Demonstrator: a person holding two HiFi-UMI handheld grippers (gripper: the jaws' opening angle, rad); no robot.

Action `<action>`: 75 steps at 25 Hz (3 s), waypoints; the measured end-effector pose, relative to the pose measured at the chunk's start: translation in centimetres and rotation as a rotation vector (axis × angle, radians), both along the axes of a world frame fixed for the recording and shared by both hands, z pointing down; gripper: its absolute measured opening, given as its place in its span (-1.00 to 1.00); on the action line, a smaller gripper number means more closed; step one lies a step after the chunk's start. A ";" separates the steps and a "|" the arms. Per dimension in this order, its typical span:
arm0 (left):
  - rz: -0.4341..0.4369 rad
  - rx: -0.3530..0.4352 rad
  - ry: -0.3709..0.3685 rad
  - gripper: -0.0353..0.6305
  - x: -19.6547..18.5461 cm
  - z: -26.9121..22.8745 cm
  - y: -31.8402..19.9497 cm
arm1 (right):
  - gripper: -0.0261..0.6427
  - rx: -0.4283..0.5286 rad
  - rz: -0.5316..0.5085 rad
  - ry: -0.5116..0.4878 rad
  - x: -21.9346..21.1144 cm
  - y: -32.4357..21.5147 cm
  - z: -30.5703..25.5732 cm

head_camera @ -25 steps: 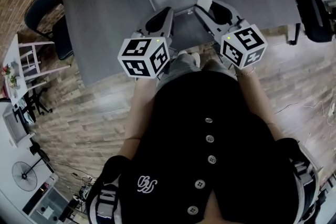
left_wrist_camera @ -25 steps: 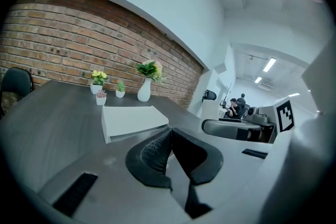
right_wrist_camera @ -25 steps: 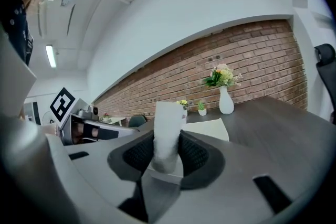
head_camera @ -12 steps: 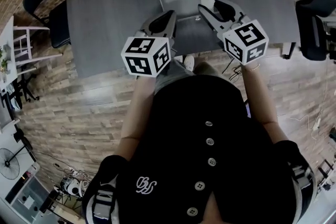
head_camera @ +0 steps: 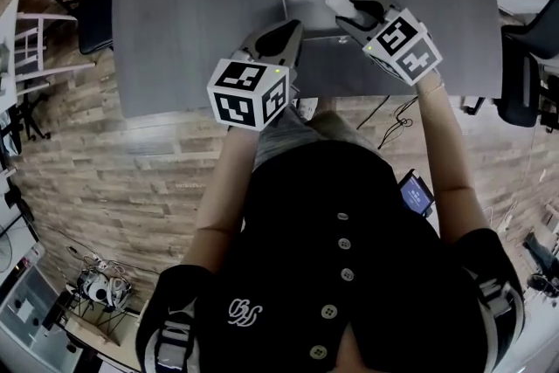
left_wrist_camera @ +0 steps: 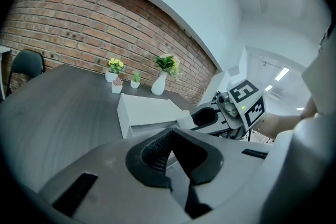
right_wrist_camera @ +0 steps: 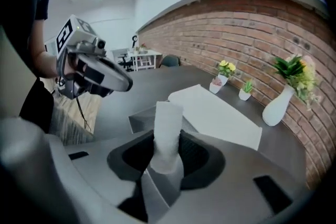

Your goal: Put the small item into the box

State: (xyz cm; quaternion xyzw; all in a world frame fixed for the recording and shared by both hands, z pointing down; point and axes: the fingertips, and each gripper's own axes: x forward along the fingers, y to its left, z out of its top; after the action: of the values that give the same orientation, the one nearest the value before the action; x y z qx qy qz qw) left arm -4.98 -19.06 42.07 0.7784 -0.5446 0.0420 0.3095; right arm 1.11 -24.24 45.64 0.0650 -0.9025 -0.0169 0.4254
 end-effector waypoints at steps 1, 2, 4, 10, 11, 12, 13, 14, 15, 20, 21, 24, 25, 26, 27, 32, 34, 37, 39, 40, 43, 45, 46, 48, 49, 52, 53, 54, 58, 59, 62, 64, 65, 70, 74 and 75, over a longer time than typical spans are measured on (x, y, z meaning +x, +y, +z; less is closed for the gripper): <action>-0.004 -0.002 0.003 -0.85 -0.1 0.1 -0.1 | -0.50 -0.003 -0.020 0.034 0.3 -0.1 0.8; -0.007 -0.004 0.005 -0.85 -0.2 0.3 -0.1 | -0.50 -0.002 -0.034 0.066 0.5 -0.1 1.5; -0.005 -0.014 0.006 -0.85 -0.4 1.0 0.0 | -0.50 0.007 -0.060 0.137 0.8 -0.3 3.3; 0.018 -0.059 0.013 -0.85 -0.1 2.6 0.6 | -0.50 0.027 -0.140 0.325 1.3 -1.5 8.1; 0.018 -0.061 0.015 -0.85 -0.1 2.7 0.7 | -0.50 0.032 -0.145 0.338 1.2 -1.7 8.5; 0.018 -0.064 0.016 -0.85 -0.2 2.8 0.8 | -0.50 0.037 -0.155 0.354 1.1 -1.8 8.8; 0.018 -0.068 0.018 -0.85 -0.2 2.9 0.9 | -0.50 0.045 -0.168 0.371 1.1 -1.8 9.1; 0.020 -0.073 0.019 -0.85 -0.1 3.1 1.1 | -0.49 0.055 -0.180 0.385 1.0 -1.8 9.4; 0.025 -0.078 0.018 -0.85 0.1 3.3 1.1 | -0.48 0.064 -0.188 0.393 1.0 -1.7 9.7; 0.026 -0.089 0.027 -0.85 -0.2 3.9 1.5 | -0.43 0.077 -0.183 0.392 0.6 -1.8 10.2; 0.029 -0.089 0.029 -0.85 -0.2 3.9 1.6 | -0.39 0.079 -0.171 0.384 0.5 -1.9 10.1; 0.051 -0.085 0.019 -0.85 0.2 3.9 1.6 | -0.25 0.076 -0.135 0.352 0.7 -2.3 9.5; 0.054 -0.082 0.017 -0.85 0.3 3.7 1.6 | -0.20 0.071 -0.124 0.339 0.8 -2.3 9.2; 0.056 -0.078 0.016 -0.85 0.4 3.5 1.5 | -0.18 0.067 -0.114 0.323 0.8 -2.3 8.7; 0.056 -0.072 0.014 -0.85 0.4 3.3 1.5 | -0.18 0.065 -0.103 0.306 0.9 -2.2 8.2; 0.088 -0.042 -0.074 -0.85 0.4 2.4 1.5 | -0.17 0.058 -0.007 0.155 0.9 -1.5 4.8; 0.108 -0.020 -0.105 -0.85 0.3 1.9 1.5 | -0.21 0.061 0.052 0.067 0.9 -1.3 3.1; 0.115 0.004 -0.107 -0.85 0.9 0.7 1.8 | -0.25 0.041 0.142 -0.083 1.3 -0.4 -0.1; 0.119 0.019 -0.096 -0.85 1.4 -0.3 2.0 | -0.28 0.021 0.198 -0.181 1.7 0.6 -2.2; 0.126 0.032 -0.097 -0.85 1.7 -0.9 1.8 | -0.28 0.015 0.228 -0.229 1.9 1.1 -3.2; 0.163 0.076 -0.131 -0.85 2.5 -2.8 1.2 | -0.34 -0.002 0.317 -0.370 2.6 2.2 -6.3; 0.195 0.093 -0.158 -0.85 3.3 -3.8 1.0 | -0.41 -0.029 0.355 -0.447 3.1 3.2 -8.0; 0.213 0.099 -0.168 -0.85 3.7 -4.1 1.0 | -0.46 -0.039 0.368 -0.474 3.3 3.7 -8.6; 0.245 0.113 -0.175 -0.85 4.4 -4.7 1.2 | -0.52 -0.044 0.394 -0.509 3.7 4.6 -9.4; 0.258 0.121 -0.174 -0.85 4.7 -5.0 1.2 | -0.56 -0.042 0.409 -0.525 4.0 4.9 -9.8; 0.282 0.139 -0.182 -0.85 5.4 -5.6 1.2 | -0.68 -0.041 0.461 -0.579 4.5 5.4 -10.7; 0.289 0.143 -0.188 -0.85 5.6 -5.7 1.2 | -0.71 -0.042 0.478 -0.594 4.7 5.5 -10.9; 0.297 0.145 -0.193 -0.85 5.9 -5.7 1.2 | -0.75 -0.042 0.492 -0.607 4.8 5.7 -11.1; 0.305 0.135 -0.162 -0.85 6.9 -5.5 1.4 | -0.92 -0.045 0.541 -0.655 5.3 6.5 -11.7; 0.302 0.125 -0.146 -0.85 7.0 -5.4 1.5 | -0.92 -0.054 0.561 -0.672 5.4 6.6 -11.8; 0.305 0.104 -0.143 -0.85 7.3 -4.8 1.9 | -0.92 -0.092 0.611 -0.720 5.7 7.1 -12.0; 0.316 0.100 -0.157 -0.85 7.6 -4.6 2.1 | -0.92 -0.122 0.617 -0.743 5.6 7.4 -11.9; 0.319 0.099 -0.155 -0.85 7.7 -4.5 2.1 | -0.92 -0.133 0.614 -0.750 5.6 7.5 -11.8; 0.318 0.102 -0.132 -0.85 8.1 -4.7 2.1 | -0.92 -0.141 0.626 -0.755 5.9 7.8 -11.3; 0.315 0.096 -0.127 -0.85 8.3 -4.6 1.9 | -0.92 -0.166 0.603 -0.743 5.6 7.9 -10.8; 0.313 0.093 -0.122 -0.85 8.3 -4.5 1.8 | -0.92 -0.172 0.597 -0.740 5.5 8.0 -10.7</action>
State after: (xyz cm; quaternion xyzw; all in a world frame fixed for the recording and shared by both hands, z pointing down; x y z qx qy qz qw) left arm 3.29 -17.28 37.55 0.8632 -0.4358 0.1119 0.2292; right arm 6.56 -16.26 34.94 0.2875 -0.9333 0.2048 0.0658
